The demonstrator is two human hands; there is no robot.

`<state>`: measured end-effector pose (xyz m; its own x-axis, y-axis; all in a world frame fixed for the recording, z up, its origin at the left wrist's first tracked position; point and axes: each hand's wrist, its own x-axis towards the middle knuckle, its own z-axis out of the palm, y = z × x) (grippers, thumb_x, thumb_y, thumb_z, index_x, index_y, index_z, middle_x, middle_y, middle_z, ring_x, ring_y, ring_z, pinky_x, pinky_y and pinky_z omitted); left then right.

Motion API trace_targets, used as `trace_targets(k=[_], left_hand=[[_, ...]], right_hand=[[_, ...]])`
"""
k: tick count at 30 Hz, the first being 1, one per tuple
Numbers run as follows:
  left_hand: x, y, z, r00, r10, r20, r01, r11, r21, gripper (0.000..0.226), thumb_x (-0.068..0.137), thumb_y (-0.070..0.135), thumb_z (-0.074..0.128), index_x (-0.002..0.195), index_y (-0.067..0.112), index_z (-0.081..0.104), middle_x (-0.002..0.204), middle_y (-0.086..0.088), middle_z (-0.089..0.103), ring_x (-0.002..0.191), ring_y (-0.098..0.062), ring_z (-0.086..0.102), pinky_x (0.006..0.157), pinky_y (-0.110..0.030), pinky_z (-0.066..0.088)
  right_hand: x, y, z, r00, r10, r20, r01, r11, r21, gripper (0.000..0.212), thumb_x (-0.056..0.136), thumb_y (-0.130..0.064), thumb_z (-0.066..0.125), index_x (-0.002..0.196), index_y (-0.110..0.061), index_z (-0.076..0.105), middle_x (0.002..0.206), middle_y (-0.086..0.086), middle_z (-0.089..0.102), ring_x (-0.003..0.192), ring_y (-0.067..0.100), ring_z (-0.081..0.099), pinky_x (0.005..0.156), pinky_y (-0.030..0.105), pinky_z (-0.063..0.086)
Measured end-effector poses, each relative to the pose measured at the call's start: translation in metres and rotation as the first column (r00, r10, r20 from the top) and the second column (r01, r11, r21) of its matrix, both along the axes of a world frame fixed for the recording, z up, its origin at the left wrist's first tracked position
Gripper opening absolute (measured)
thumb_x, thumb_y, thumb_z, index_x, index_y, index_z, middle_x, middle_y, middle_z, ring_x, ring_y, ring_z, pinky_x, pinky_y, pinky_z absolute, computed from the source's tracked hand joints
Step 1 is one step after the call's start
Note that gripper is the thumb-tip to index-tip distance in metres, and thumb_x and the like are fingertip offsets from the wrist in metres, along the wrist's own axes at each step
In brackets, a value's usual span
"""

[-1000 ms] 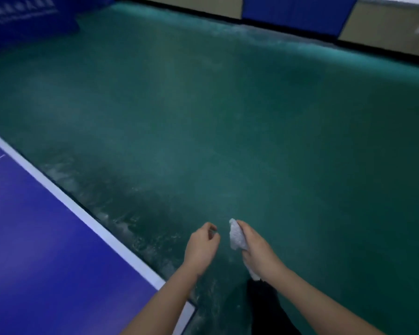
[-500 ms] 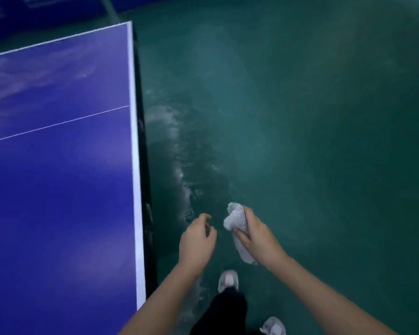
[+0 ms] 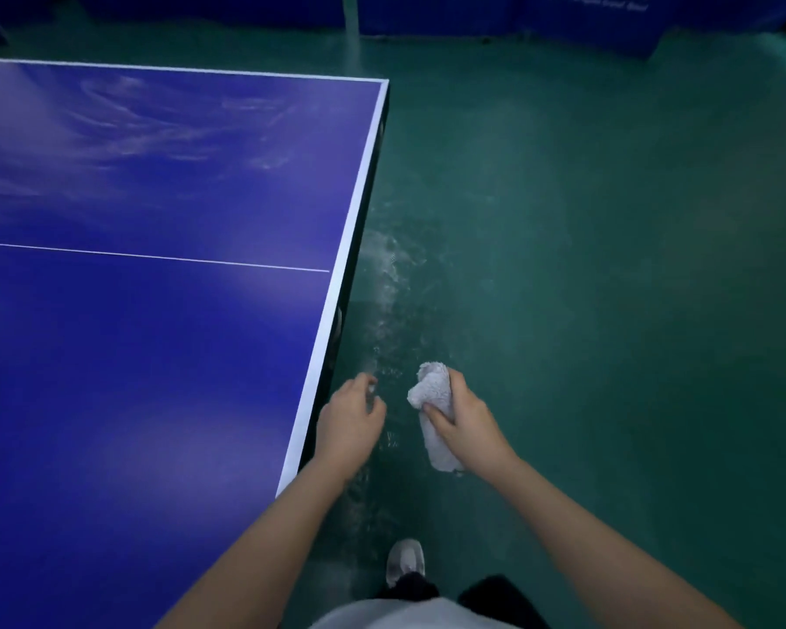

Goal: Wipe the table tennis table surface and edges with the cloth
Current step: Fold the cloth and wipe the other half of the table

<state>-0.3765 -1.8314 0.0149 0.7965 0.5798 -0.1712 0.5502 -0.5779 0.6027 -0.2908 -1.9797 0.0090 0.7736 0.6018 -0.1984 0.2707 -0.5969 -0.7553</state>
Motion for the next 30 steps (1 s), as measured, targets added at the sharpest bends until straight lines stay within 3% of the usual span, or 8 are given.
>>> trace_targets(k=[8, 14, 19, 21, 24, 27, 28, 30], left_hand=[[0.100, 0.083, -0.001, 0.993, 0.112, 0.034, -0.111, 0.994, -0.005, 0.031, 0.093, 0.022, 0.047, 0.122, 0.015, 0.053, 0.117, -0.002, 0.060, 0.105, -0.021, 0.056, 0.085, -0.035, 0.047], [0.163, 0.161, -0.021, 0.927, 0.363, 0.093, -0.364, 0.931, -0.014, 0.027, 0.093, 0.016, 0.046, 0.117, 0.012, 0.057, 0.112, -0.003, 0.062, 0.100, -0.023, 0.057, 0.084, -0.037, 0.046], [0.210, 0.220, -0.026, 0.739, 0.666, 0.104, -0.668, 0.744, -0.012, 0.025, 0.095, 0.015, 0.046, 0.115, 0.010, 0.058, 0.111, -0.005, 0.061, 0.103, -0.023, 0.055, 0.086, -0.037, 0.045], [0.225, 0.236, -0.026, 0.648, 0.753, 0.110, -0.758, 0.652, 0.000, 0.024, 0.094, 0.013, 0.047, 0.114, 0.009, 0.059, 0.113, -0.005, 0.061, 0.107, -0.023, 0.053, 0.090, -0.038, 0.043], [0.230, 0.250, -0.025, 0.500, 0.860, 0.103, -0.866, 0.498, 0.046, 0.021, 0.093, 0.010, 0.049, 0.111, 0.009, 0.060, 0.114, -0.004, 0.061, 0.108, -0.025, 0.051, 0.093, -0.038, 0.038], [0.214, 0.252, -0.030, 0.372, 0.926, 0.070, -0.922, 0.359, 0.145, 0.022, 0.091, 0.007, 0.051, 0.112, 0.007, 0.059, 0.115, -0.007, 0.060, 0.109, -0.028, 0.051, 0.095, -0.040, 0.035], [0.207, 0.252, -0.032, 0.338, 0.940, 0.056, -0.930, 0.324, 0.173, 0.024, 0.091, 0.007, 0.051, 0.113, 0.007, 0.058, 0.117, -0.007, 0.060, 0.110, -0.028, 0.051, 0.096, -0.041, 0.034], [0.194, 0.254, -0.036, 0.284, 0.958, 0.023, -0.939, 0.274, 0.209, 0.027, 0.090, 0.007, 0.050, 0.116, 0.008, 0.056, 0.121, -0.007, 0.058, 0.114, -0.027, 0.050, 0.098, -0.043, 0.034]], right_hand=[[0.113, 0.097, -0.011, 0.955, -0.107, -0.278, 0.134, 0.988, 0.081, 0.021, 0.092, -0.035, 0.055, 0.107, -0.024, 0.044, 0.093, -0.011, 0.057, 0.087, 0.013, 0.060, 0.076, 0.032, 0.051], [0.213, 0.198, -0.009, 0.953, 0.089, -0.290, -0.037, 0.983, 0.179, 0.020, 0.092, -0.034, 0.055, 0.108, -0.029, 0.044, 0.095, -0.013, 0.059, 0.087, 0.009, 0.061, 0.069, 0.024, 0.048], [0.301, 0.289, 0.015, 0.894, 0.431, -0.120, -0.411, 0.898, 0.160, 0.027, 0.091, -0.034, 0.056, 0.112, -0.033, 0.040, 0.094, -0.015, 0.058, 0.086, 0.010, 0.059, 0.069, 0.025, 0.045], [0.323, 0.326, 0.022, 0.764, 0.642, 0.072, -0.646, 0.761, 0.069, 0.039, 0.088, -0.038, 0.055, 0.124, -0.033, 0.039, 0.103, -0.011, 0.060, 0.089, 0.011, 0.058, 0.071, 0.027, 0.044], [0.324, 0.371, 0.014, 0.354, 0.903, 0.242, -0.900, 0.400, -0.177, 0.062, 0.085, -0.038, 0.055, 0.141, -0.027, 0.031, 0.122, 0.001, 0.057, 0.107, 0.024, 0.054, 0.087, 0.039, 0.044], [0.301, 0.384, -0.012, -0.093, 0.977, 0.194, -0.902, 0.000, -0.431, 0.075, 0.091, -0.052, 0.042, 0.151, -0.022, 0.008, 0.158, 0.006, 0.013, 0.145, 0.022, 0.009, 0.118, 0.041, 0.005], [0.295, 0.385, -0.022, -0.162, 0.972, 0.171, -0.889, -0.068, -0.453, 0.077, 0.092, -0.057, 0.033, 0.152, -0.022, 0.000, 0.159, 0.004, -0.003, 0.146, 0.020, -0.007, 0.118, 0.040, -0.008], [0.283, 0.388, -0.035, -0.190, 0.968, 0.164, -0.889, -0.099, -0.448, 0.077, 0.091, -0.064, 0.015, 0.151, -0.020, -0.006, 0.155, 0.002, -0.019, 0.144, 0.019, -0.019, 0.114, 0.040, -0.020]])
